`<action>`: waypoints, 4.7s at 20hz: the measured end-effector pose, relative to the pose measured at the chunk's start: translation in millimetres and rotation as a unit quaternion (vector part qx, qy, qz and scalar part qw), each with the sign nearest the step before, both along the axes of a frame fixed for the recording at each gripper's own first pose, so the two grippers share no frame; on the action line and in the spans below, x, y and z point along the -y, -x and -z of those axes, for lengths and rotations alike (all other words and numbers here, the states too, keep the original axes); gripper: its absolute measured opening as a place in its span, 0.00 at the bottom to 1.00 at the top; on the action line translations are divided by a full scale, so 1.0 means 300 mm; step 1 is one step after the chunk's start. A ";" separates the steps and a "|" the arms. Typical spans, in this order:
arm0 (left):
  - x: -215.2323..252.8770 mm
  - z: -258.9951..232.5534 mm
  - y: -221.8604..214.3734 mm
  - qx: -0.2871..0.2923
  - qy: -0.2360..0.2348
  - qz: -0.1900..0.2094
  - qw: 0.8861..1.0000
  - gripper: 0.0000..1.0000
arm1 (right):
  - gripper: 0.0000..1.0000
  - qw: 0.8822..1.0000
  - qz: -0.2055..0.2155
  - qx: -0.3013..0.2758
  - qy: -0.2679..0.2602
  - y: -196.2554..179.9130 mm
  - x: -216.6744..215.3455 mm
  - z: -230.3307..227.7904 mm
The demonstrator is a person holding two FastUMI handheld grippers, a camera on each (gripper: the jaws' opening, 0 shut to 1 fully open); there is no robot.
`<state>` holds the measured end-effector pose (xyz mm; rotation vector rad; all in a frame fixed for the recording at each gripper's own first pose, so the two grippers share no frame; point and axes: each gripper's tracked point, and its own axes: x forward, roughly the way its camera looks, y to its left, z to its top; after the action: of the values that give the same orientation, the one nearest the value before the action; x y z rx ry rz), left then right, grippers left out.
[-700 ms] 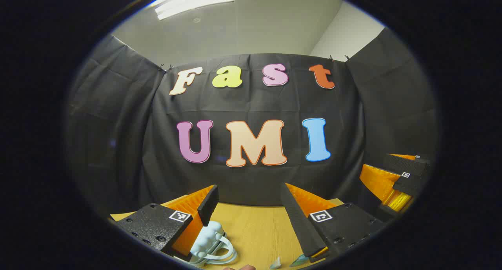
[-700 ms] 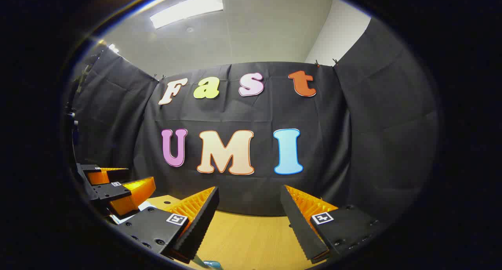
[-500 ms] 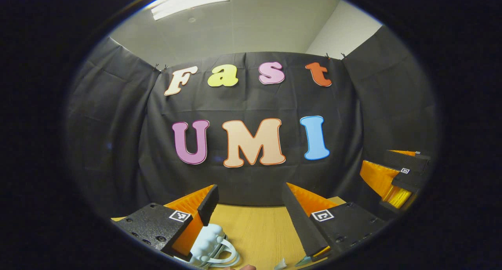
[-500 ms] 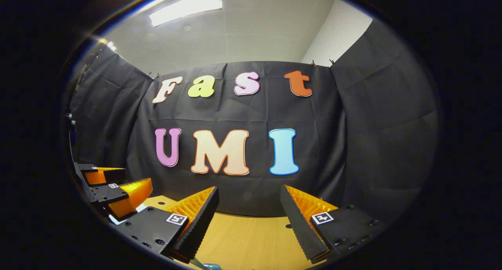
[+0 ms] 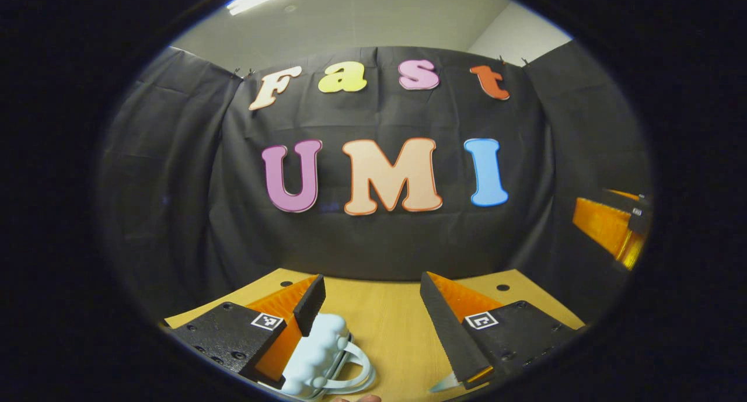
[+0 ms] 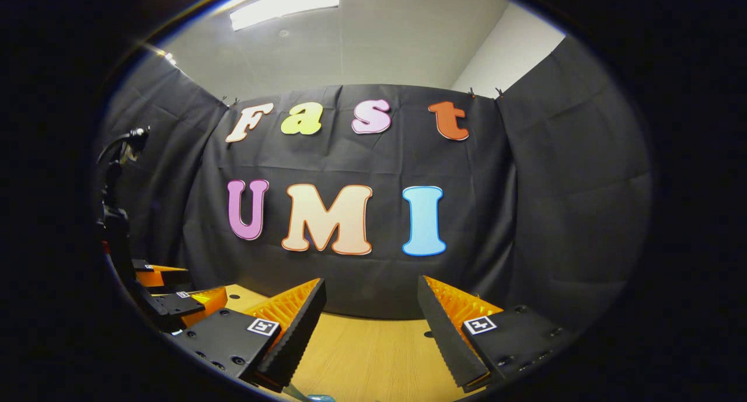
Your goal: First open the suitcase, pack the skin care products into it, and then close the suitcase.
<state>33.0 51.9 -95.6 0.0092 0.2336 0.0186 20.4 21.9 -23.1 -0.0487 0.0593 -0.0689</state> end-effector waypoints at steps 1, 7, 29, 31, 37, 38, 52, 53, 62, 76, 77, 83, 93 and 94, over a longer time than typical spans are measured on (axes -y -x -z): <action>-0.009 0.048 -0.003 -0.019 -0.001 -0.002 1.000 0.97 | 0.98 1.000 0.003 -0.007 0.000 -0.001 0.000 0.014; -0.020 0.364 0.018 -0.152 -0.003 0.005 0.988 0.99 | 0.98 0.999 0.018 -0.043 0.010 -0.008 0.003 0.085; 0.017 0.863 0.112 -0.407 0.054 0.057 0.910 0.10 | 0.98 0.991 0.051 -0.110 0.062 0.039 0.044 0.220; 0.018 0.845 0.124 -0.410 0.043 0.069 0.908 0.06 | 0.98 0.991 0.050 -0.110 0.061 0.039 0.040 0.225; -0.023 0.657 0.040 -0.338 -0.012 0.077 0.938 0.00 | 0.99 0.994 0.025 -0.099 0.049 0.025 -0.017 0.215; -0.033 0.624 0.030 -0.333 -0.014 0.074 0.940 0.00 | 0.99 0.994 0.019 -0.100 0.044 0.021 -0.032 0.224; -0.490 0.187 -0.078 -0.261 0.010 0.042 0.964 0.00 | 0.99 0.995 -0.017 -0.102 0.006 -0.006 -0.237 0.259; -0.525 0.173 -0.087 -0.257 0.006 0.038 0.966 0.00 | 0.99 0.995 -0.017 -0.101 0.006 -0.009 -0.254 0.258; -0.895 0.124 -0.135 -0.231 -0.023 0.012 0.973 0.00 | 0.99 0.995 -0.016 -0.094 0.004 -0.037 -0.415 0.272; -1.428 0.283 -0.158 -0.260 -0.021 -0.079 0.962 0.00 | 0.99 0.996 -0.006 -0.091 0.024 -0.073 -0.563 0.275; -1.461 0.300 -0.159 -0.265 -0.022 -0.086 0.960 0.00 | 0.99 0.995 -0.004 -0.091 0.026 -0.074 -0.565 0.278; -1.647 0.468 -0.134 -0.295 -0.023 -0.147 0.944 0.00 | 0.99 0.994 0.001 -0.105 0.037 -0.076 -0.565 0.303; -1.759 0.463 -0.136 -0.176 0.001 -0.247 0.953 0.72 | 0.98 0.995 0.011 -0.080 0.057 -0.070 -0.465 0.219; -1.733 0.375 -0.149 -0.135 -0.006 -0.244 0.960 0.95 | 1.00 0.996 0.013 -0.071 0.057 -0.070 -0.439 0.202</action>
<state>77.6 571.9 -208.2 -0.0346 0.5051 0.5141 41.3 153.6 -83.6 -0.1660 0.1979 -0.0953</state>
